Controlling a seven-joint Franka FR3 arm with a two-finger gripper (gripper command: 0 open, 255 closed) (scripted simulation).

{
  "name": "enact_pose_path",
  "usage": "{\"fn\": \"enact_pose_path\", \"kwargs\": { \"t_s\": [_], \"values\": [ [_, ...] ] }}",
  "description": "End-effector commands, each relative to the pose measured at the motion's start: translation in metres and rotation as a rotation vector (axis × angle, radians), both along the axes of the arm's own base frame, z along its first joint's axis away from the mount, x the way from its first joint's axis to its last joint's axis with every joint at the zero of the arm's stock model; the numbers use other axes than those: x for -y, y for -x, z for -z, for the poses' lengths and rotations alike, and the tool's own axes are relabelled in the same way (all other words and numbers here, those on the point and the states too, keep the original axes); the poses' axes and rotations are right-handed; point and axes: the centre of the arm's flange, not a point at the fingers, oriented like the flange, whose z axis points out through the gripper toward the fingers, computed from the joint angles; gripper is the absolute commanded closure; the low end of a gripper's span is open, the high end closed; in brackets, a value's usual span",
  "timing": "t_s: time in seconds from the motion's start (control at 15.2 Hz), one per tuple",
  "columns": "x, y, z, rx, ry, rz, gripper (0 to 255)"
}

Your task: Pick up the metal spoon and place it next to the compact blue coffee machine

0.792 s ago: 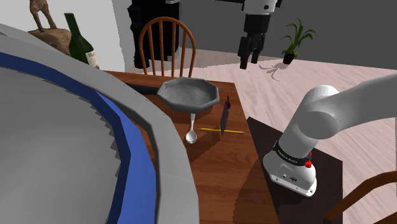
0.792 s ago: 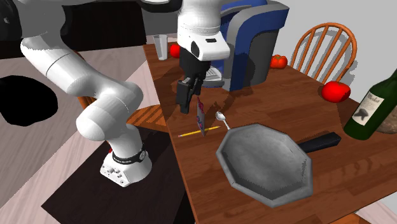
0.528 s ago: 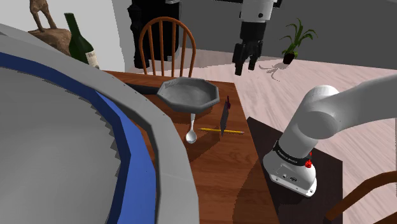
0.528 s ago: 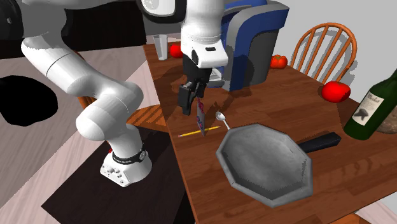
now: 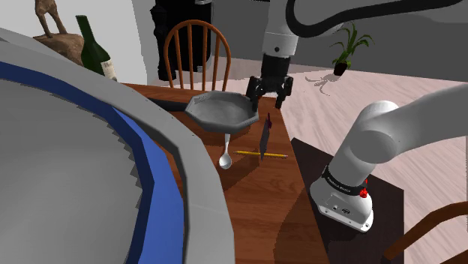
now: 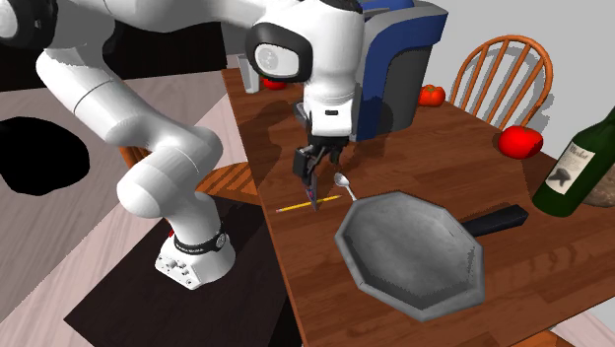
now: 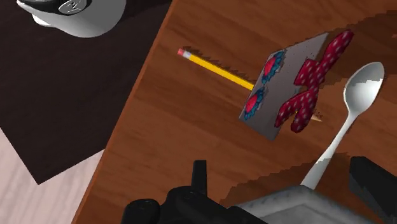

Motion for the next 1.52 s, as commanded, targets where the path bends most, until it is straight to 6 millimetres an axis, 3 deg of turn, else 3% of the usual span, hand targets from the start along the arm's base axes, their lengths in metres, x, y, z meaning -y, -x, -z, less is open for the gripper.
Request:
{"fn": "enact_pose_path", "kwargs": {
  "t_s": [0.0,0.59,1.06,1.45],
  "values": [
    [-0.016,-0.009,0.018,0.005,-0.012,0.092,0],
    [-0.072,-0.060,0.094,0.018,-0.058,0.471,0],
    [-0.079,-0.061,0.131,0.018,-0.058,0.471,0],
    [-0.079,-0.061,0.134,0.018,-0.058,0.471,0]
  ]
}}
